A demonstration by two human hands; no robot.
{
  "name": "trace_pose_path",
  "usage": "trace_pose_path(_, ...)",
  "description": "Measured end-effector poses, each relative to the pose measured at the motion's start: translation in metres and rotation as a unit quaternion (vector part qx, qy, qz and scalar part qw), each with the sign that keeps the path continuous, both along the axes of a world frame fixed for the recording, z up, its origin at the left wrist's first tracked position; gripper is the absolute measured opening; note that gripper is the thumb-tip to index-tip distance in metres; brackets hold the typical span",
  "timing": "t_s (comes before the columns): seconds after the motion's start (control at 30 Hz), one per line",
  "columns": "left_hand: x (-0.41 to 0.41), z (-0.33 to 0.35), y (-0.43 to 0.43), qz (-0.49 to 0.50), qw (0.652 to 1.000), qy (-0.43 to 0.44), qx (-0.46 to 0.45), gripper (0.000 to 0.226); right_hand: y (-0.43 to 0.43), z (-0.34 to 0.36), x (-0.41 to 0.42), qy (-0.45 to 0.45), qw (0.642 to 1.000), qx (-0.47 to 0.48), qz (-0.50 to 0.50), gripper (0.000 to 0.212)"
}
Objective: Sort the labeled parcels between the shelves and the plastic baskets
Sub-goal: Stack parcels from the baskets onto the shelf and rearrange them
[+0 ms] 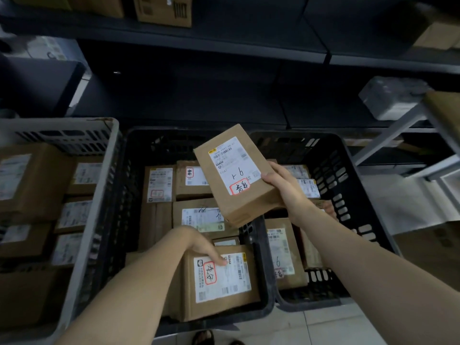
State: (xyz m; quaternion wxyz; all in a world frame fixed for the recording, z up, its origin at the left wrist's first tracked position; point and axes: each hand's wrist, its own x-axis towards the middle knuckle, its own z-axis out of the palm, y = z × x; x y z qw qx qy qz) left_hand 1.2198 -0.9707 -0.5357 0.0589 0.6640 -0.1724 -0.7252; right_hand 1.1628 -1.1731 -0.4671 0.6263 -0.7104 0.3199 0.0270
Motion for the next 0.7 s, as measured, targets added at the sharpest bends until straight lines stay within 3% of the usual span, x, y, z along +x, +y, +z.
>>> trace_pose_path(0.17, 0.021, 0.018, 0.018, 0.062, 0.997, 0.009, -0.047, 0.072, -0.006, -0.005, -0.001, -0.011, 0.999, 0.028, -0.021, 0.056)
trace_pose_path(0.3, 0.031, 0.026, 0.02, 0.107, 0.991, 0.012, -0.08, 0.076, -0.005, 0.001, 0.003, -0.011, 0.998, 0.034, -0.046, 0.074)
trace_pose_path(0.5, 0.008, -0.015, 0.015, -0.003, 0.995, -0.069, -0.078, 0.098, -0.011, -0.005, 0.002, -0.015, 1.0, 0.011, -0.021, 0.08)
trace_pose_path(0.7, -0.012, -0.038, 0.024, 0.022, 0.987, -0.124, -0.1, 0.077, 0.0, -0.005, -0.003, -0.026, 0.999, 0.022, 0.016, 0.076)
